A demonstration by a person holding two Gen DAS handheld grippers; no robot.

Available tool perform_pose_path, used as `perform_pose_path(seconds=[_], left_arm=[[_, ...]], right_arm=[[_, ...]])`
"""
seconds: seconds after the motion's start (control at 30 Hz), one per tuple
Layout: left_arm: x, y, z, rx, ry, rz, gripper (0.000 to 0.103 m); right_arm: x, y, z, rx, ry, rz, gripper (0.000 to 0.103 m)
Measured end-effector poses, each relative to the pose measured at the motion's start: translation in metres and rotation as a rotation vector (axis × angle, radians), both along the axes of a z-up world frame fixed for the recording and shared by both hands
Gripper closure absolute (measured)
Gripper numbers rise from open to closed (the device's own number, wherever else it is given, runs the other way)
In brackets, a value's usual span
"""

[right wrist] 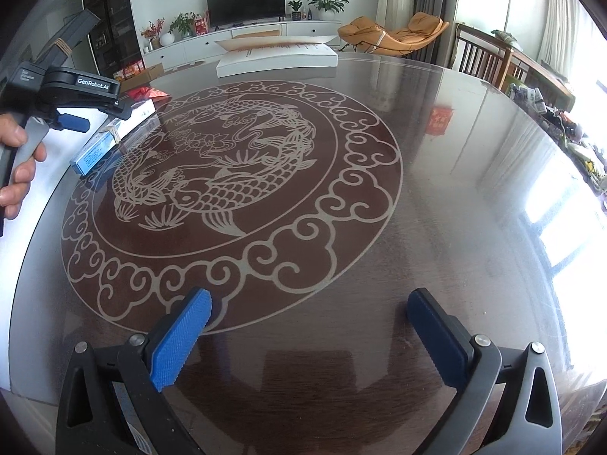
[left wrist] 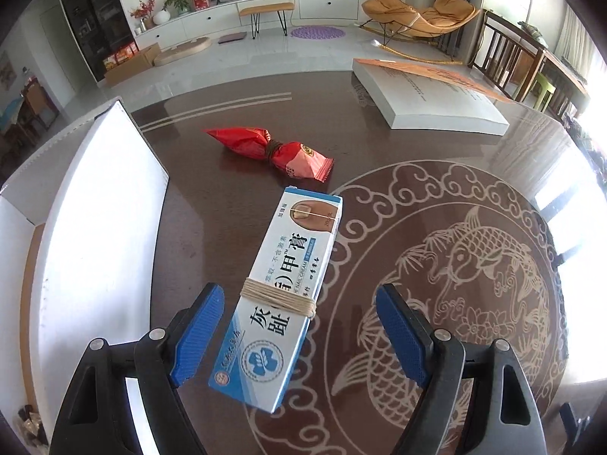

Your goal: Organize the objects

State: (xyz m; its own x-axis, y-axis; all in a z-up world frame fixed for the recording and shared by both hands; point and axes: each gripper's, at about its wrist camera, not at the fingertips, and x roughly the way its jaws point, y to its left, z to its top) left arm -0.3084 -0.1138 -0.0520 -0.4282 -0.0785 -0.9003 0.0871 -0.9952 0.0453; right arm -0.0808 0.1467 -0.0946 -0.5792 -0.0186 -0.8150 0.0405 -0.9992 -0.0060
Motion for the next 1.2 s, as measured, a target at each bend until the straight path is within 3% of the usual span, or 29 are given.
perform_pose_path(seconds=[0.23,0.27,0.33,0.4,0.53,0.83,1.0,1.07,1.13,1.2], left_arm=[[-0.014,-0.012,-0.026,0.032,-0.022,0.043,0.022],[-0.011,-0.014,-0.025,0.030,-0.002,0.050,0.026],[-0.001,-0.016,-0.022,0.027,0.044,0.065,0.053],[0.012,-0.015,-0.022,0.023,0.061,0.086,0.059],[0.055,-0.007,-0.021,0.017,0.101,0.137,0.059],[0.178,0.014,-0.023,-0.015,0.161,0.121,0.058],[0.204,0.007,-0.025,-0.001,0.170,0.126,0.055],[0.208,0.005,-0.027,-0.007,0.179,0.129,0.047],[0.208,-0.002,-0.030,-0.006,0.175,0.160,0.028],[0.209,0.000,-0.031,-0.006,0.174,0.142,0.025]], right_arm=[[0.000,0.000,0.000,0.000,0.000,0.000,0.000],[0.000,0.000,0.000,0.000,0.000,0.000,0.000],[0.000,0.000,0.000,0.000,0.000,0.000,0.000],[0.000,0.000,0.000,0.000,0.000,0.000,0.000],[0.000,0.000,0.000,0.000,0.000,0.000,0.000],[0.000,-0.001,0.000,-0.002,0.000,0.000,0.000],[0.000,-0.001,0.000,-0.005,0.001,0.000,0.000],[0.000,-0.001,0.001,-0.009,0.002,0.000,0.000],[0.000,-0.001,0.001,-0.012,0.002,0.000,0.000],[0.000,-0.001,0.001,-0.015,0.003,0.000,0.000]])
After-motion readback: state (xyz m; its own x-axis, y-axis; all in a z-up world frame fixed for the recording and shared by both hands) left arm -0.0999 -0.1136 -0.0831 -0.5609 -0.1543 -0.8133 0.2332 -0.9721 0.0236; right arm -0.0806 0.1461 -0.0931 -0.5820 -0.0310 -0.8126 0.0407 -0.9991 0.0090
